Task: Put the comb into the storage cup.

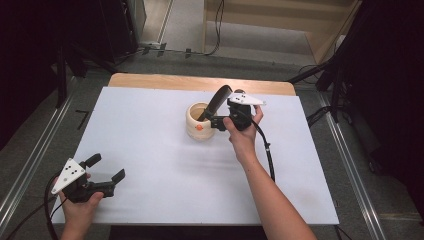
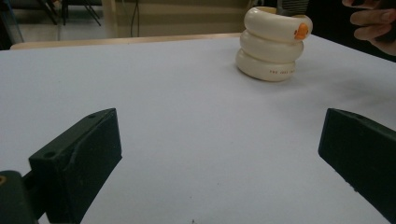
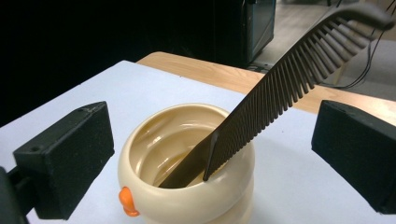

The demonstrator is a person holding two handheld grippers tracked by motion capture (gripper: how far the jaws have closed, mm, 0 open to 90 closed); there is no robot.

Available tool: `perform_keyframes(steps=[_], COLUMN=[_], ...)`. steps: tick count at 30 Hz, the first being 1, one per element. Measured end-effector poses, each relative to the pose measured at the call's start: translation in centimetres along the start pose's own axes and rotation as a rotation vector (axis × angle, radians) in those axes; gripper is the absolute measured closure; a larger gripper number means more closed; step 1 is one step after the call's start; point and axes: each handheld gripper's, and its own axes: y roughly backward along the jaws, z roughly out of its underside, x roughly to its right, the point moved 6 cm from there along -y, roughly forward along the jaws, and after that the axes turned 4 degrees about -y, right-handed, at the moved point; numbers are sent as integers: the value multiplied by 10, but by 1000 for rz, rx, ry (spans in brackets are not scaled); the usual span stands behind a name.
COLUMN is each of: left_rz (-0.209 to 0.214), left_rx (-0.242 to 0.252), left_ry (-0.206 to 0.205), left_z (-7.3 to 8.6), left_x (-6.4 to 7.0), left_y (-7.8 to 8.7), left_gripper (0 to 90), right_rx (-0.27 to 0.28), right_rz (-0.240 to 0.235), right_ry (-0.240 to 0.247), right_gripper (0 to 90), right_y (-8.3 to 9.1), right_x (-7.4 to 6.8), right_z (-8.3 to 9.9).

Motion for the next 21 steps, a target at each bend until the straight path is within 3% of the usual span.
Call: perform_keyframes(steps=[5,21], left_rz=[-1,-4], left_rx=[-2,-8], left_ry=[-1,-12], left_z=[0,0], left_x=[0,1], left_y=[0,-1], left_gripper=[0,0], right_rx=[14,35], right_rz=[1,11], right_ry=[46,63], right_gripper=[0,0], right_y=[11,39], right_x=[-4,7], right_z=[-2,6])
